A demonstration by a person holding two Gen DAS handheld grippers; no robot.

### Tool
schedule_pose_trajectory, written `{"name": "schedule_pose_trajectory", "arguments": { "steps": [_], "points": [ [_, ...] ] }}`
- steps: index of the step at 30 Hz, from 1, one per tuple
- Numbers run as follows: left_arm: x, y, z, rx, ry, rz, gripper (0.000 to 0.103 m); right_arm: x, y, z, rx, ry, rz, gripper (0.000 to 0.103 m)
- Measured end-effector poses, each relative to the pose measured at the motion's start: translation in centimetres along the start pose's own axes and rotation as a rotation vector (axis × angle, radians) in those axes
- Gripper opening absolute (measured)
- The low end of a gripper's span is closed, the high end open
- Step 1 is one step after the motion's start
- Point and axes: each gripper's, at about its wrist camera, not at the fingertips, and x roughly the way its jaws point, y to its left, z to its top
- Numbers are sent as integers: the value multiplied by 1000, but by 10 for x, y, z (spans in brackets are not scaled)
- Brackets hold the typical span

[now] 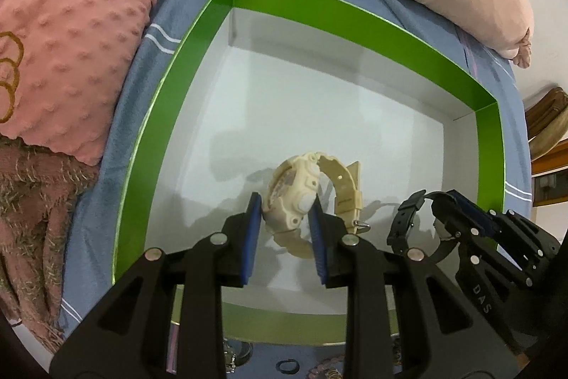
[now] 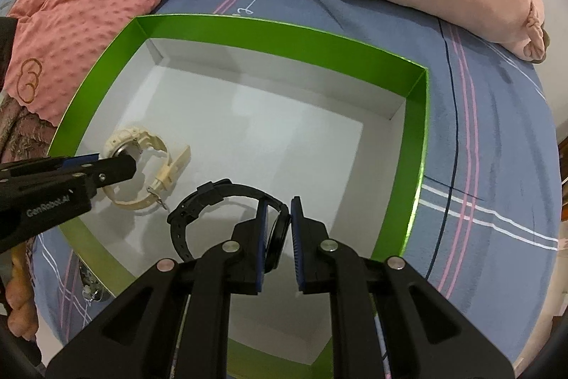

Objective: Organize jewelry
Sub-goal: 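Open both tools to drop the watches into the box, then move the right tool to the brown wooden bead bracelet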

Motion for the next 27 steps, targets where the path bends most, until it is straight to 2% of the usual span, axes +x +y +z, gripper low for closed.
{"name": "schedule_pose_trajectory", "arguments": {
  "steps": [4, 6, 7, 13, 18, 21, 22, 24, 27],
  "points": [
    [0, -1, 0, -4, -6, 14, 29, 0, 2, -1, -9, 4, -12, 17],
    [-3, -3, 1, 2, -18, 14, 35, -3, 1, 0, -1, -5, -12, 34],
    [-5, -3, 1, 4, -26, 16, 36, -4, 1, 0, 1, -10, -13, 37],
    [-35, 3, -5, 3, -73, 5, 37, -35, -7, 2, 25, -71, 29, 38],
    [-79, 27, -29, -28, -146, -9, 42, -82, -25, -12, 40, -135, 77, 38],
    [-94, 49, -56, -52, -156, 6, 42, -101, -37, -31, 52, -109, 196, 38],
    [-95, 52, -64, -52, -152, 23, 42, -105, -37, -39, 48, -103, 211, 38],
    [-91, 59, -83, -47, -131, 80, 41, -111, -33, -61, 15, -70, 203, 38],
    [-76, 63, -104, -41, -81, 98, 41, -102, -21, -97, -32, 6, 155, 38]
  ]
}}
